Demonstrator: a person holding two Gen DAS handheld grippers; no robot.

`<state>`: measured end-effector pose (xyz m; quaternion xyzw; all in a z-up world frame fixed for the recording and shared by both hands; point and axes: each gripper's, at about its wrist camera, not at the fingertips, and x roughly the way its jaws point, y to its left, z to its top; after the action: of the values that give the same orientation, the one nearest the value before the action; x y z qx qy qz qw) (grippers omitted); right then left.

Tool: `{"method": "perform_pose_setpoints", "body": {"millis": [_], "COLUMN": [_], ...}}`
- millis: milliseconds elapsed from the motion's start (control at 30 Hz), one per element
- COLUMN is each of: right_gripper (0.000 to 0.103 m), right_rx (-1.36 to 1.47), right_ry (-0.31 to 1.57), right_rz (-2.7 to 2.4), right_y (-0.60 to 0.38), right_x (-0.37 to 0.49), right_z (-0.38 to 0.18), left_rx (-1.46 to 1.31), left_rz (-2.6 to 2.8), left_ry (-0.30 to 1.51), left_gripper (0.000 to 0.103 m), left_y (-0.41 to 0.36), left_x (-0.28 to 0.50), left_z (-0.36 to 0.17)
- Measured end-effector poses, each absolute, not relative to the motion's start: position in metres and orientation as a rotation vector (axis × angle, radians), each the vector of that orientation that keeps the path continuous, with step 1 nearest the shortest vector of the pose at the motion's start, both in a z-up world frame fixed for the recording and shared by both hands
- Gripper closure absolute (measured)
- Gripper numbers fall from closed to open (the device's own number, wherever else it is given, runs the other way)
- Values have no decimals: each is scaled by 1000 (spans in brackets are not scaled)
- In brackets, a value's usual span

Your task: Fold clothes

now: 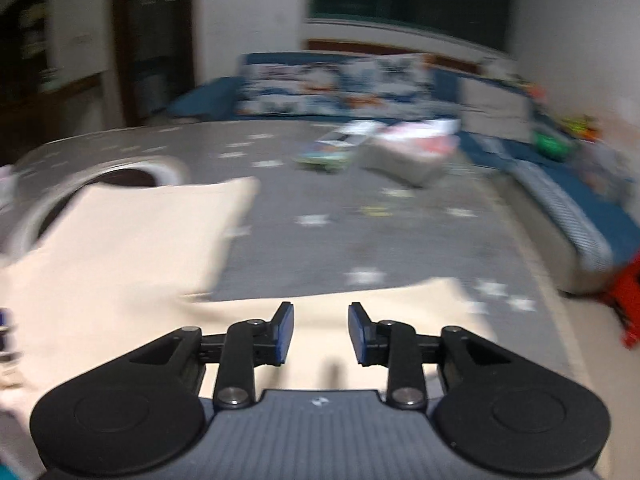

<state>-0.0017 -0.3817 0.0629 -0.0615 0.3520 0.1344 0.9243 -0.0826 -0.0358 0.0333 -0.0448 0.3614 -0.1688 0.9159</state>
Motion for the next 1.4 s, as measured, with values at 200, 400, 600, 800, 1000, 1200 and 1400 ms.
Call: {"method": "perform_pose_setpoints", "body": {"millis": [200, 400, 600, 800, 1000, 1200, 1400], "right_gripper": [71, 67, 61, 61, 61, 59, 57], "right_rx": [-198, -325, -381, -406, -426, -426, -429], "right_ry": [738, 789, 770, 790, 807, 816, 819], "right_rz": [515, 632, 699, 747, 768, 769, 767], "right_y": [-317, -275, -251, -236, -228, -225, -224], "right_x": [-23, -40, -41, -40, -38, -35, -33], "right_z": [57, 42, 48, 41, 36, 35, 34], "left_rx": [-97, -137, -205, -301, -444, -535, -494], "left_rz": [-344, -269, -97, 252, 500, 515, 364], "left_ry": [762, 743, 695, 649, 629, 619, 422], "left_gripper": [61, 61, 61, 59, 49, 68, 98], "left_y": [-35, -17, 21, 88, 152, 180, 175], "left_x": [-97, -102, -98, -98, -97, -91, -104], "left_z": [25, 29, 39, 40, 33, 25, 45]}}
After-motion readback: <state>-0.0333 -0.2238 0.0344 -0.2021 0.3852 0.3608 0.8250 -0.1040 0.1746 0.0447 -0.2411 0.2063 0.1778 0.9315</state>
